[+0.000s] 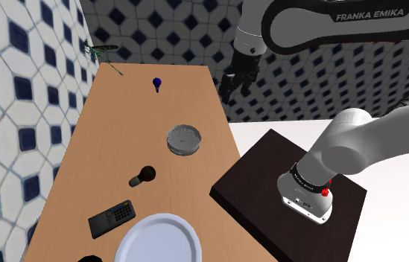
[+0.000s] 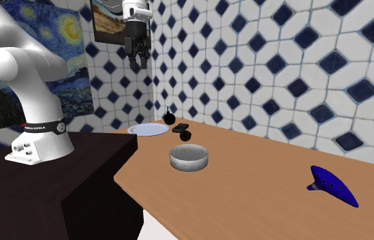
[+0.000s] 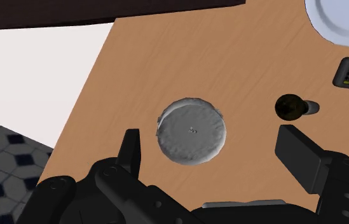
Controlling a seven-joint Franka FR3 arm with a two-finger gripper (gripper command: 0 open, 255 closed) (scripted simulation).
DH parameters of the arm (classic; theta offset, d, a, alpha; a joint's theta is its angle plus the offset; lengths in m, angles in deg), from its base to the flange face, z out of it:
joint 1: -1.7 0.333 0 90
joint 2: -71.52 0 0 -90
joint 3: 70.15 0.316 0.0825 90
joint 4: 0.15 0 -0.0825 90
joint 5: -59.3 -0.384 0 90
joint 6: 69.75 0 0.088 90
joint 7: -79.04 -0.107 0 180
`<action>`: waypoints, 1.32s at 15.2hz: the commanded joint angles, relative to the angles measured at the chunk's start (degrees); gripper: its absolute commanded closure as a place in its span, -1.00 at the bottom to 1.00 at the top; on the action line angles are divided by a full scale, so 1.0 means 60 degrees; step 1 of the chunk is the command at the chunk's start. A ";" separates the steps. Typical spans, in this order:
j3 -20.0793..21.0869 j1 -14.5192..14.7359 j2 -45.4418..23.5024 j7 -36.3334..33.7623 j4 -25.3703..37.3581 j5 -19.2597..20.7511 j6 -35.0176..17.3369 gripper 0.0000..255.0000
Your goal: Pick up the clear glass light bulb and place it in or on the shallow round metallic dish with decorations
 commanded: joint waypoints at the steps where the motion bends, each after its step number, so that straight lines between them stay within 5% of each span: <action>1: 0.0345 0.0109 -0.0397 -0.0439 -0.0076 -0.0243 -0.0523 -1.00; 11: 0.1979 0.0308 -0.3366 -0.2555 0.0428 -0.0652 -0.3207 -1.00; 20: 0.2940 0.0459 -0.6830 -0.5151 0.2004 0.0784 -0.5114 -1.00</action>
